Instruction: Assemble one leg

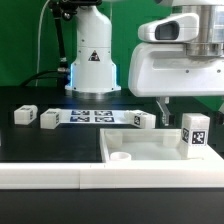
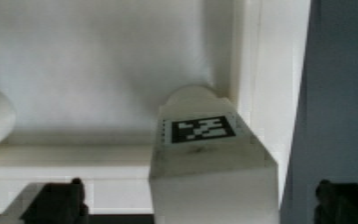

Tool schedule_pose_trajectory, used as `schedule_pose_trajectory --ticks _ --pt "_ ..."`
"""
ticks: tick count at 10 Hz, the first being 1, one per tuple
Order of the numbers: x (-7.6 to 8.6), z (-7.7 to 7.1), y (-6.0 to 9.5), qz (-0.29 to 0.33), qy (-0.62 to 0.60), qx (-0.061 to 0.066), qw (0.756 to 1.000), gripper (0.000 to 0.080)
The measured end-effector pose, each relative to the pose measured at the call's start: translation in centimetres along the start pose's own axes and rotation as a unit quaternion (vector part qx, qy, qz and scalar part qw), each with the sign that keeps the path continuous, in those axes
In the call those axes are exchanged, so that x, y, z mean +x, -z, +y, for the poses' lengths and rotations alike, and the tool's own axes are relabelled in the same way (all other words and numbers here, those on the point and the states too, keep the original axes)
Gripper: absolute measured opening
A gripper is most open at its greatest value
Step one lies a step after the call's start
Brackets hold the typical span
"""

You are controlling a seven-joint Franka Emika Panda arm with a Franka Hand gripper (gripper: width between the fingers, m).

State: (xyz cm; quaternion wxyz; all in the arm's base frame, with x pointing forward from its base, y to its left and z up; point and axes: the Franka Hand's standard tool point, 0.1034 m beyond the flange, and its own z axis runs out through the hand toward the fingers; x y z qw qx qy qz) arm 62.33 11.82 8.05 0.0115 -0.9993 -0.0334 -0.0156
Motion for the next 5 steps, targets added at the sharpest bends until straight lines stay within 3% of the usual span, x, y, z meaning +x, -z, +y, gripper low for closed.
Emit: schedule_pose_trajectory --ticks 2,4,5 --pt "0.02 0.16 0.01 0.000 0.037 0.000 0.999 0.0649" --pt "0.03 0.17 0.01 0.000 0.036 0.000 0.999 0.0362" --pt "0.03 0.16 0.01 0.000 0.035 0.000 0.999 0.0362"
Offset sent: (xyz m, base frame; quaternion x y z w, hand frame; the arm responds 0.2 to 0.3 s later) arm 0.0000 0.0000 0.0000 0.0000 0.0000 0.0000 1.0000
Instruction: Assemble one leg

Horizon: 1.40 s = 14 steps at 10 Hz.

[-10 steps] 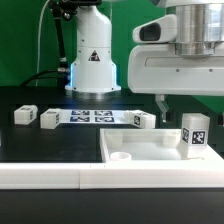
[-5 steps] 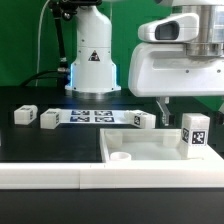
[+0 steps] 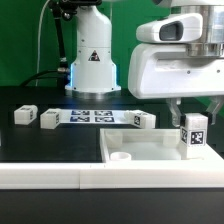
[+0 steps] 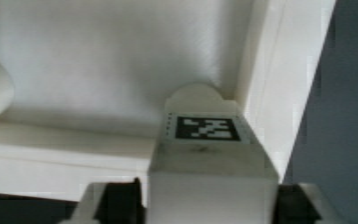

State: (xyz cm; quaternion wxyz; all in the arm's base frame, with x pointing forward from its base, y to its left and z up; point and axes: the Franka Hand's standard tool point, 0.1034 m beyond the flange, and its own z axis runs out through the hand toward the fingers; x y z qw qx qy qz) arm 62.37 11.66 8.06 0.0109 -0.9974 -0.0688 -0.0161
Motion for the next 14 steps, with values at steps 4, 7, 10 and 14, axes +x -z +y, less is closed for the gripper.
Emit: schedule_pose_trajectory --ticks 4,7,10,14 --pt "0.00 -0.09 0.00 0.000 -0.093 0.002 0.996 0.0290" --pt "-0.03 -0.37 -0.05 -0.001 -0.273 0.006 0.962 0.0290" --pt "-0.04 -0.41 -0.19 0.001 -0.433 0.008 0.902 0.0290" --pt "0.01 0.31 -0.07 -0.011 -0.587 0.026 0.809 0.0291"
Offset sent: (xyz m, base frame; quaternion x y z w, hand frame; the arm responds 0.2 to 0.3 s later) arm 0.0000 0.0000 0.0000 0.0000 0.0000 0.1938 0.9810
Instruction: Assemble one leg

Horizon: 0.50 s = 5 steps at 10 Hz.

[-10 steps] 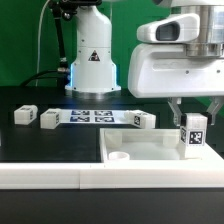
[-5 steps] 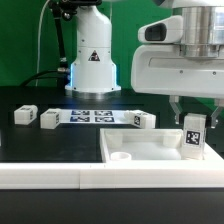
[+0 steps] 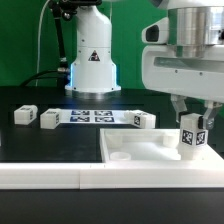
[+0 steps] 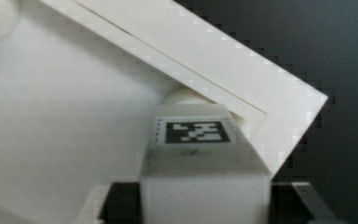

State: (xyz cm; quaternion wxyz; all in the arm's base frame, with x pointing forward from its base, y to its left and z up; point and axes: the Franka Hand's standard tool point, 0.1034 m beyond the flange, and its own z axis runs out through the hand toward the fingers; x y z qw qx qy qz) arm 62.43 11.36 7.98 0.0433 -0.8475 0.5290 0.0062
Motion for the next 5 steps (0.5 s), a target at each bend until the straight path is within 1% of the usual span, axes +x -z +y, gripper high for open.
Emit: schedule_pose_trajectory --ticks 1,3,4,5 --pt "-0.01 0.00 0.00 -0.002 -0.038 0.001 0.999 0.0291" --pt "-0.54 -0.12 -0.09 -0.003 -0.122 0.000 0.992 0.0291" --pt "-0.51 -0.08 -0.17 -0.003 -0.139 0.000 0.990 0.0291" --pt "-0.19 -0.11 -0.17 -0.005 -0.124 0.006 0.992 0.0291"
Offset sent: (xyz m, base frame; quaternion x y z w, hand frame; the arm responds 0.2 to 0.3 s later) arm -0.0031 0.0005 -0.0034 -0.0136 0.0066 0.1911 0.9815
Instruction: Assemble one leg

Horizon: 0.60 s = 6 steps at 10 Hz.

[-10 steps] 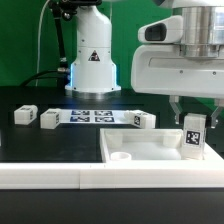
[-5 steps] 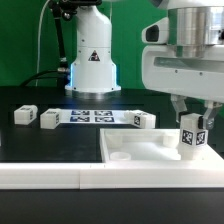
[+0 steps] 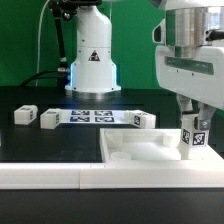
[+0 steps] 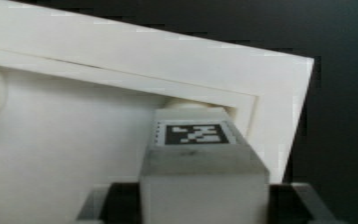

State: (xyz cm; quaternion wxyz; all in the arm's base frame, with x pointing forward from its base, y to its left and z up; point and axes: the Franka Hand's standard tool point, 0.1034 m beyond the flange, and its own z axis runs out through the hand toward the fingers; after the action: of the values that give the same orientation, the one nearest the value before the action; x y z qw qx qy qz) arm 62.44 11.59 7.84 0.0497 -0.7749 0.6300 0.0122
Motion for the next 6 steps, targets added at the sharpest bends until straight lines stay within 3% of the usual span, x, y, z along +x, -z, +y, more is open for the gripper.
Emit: schedule_pose_trajectory --ticks 2,3,4,5,6 --pt "-0.12 -0.01 -0.01 -0.003 -0.005 0.001 1.000 0.0291" --pt "-0.15 -0.01 -0.01 -0.003 0.013 0.001 1.000 0.0472" --pt "-0.33 -0.01 -0.03 -0.003 0.036 0.000 0.999 0.0587" --pt "-0.42 0.04 -0.07 -0.003 0.081 -0.001 0.997 0.0587" --pt "-0.53 0.11 -0.10 -0.002 0.144 -0.003 0.990 0.0636"
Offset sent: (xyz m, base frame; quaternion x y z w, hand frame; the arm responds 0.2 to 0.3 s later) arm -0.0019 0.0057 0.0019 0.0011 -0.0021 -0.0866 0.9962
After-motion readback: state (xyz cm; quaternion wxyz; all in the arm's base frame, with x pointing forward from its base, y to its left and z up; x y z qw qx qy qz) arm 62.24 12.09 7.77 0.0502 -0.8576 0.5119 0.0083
